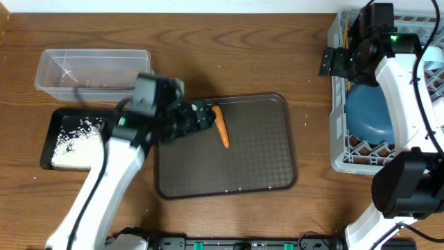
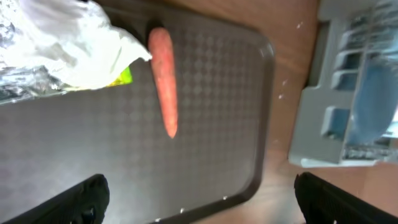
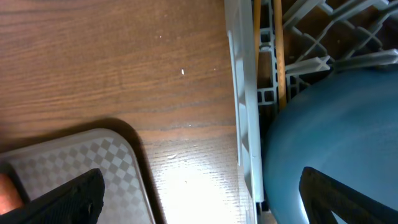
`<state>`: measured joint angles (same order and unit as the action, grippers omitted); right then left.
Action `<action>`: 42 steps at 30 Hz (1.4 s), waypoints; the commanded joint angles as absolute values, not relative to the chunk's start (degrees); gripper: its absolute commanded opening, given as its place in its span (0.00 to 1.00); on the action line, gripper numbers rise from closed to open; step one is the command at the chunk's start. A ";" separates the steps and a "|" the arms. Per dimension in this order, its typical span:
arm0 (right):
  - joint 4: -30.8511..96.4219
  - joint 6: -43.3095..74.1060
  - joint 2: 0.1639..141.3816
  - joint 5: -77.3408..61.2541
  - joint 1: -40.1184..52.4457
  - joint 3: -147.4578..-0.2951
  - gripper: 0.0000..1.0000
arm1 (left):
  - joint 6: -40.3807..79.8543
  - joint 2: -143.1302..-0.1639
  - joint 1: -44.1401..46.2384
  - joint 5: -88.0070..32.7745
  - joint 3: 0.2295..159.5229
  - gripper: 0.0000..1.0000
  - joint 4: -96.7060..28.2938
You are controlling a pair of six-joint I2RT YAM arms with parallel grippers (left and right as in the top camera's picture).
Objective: Sort waste into correct bins and load items into the dishwasher rack
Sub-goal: 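Reach the left gripper to the carrot on the brown tray and grasp it, then carry the carrot with the left gripper onto the black rice tray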
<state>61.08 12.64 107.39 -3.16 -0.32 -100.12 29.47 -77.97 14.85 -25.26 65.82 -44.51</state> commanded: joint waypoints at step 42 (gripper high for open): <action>61.12 13.23 106.08 -3.01 -0.32 -100.79 0.99 | 44.64 -117.01 31.88 1.56 79.64 0.44 -39.62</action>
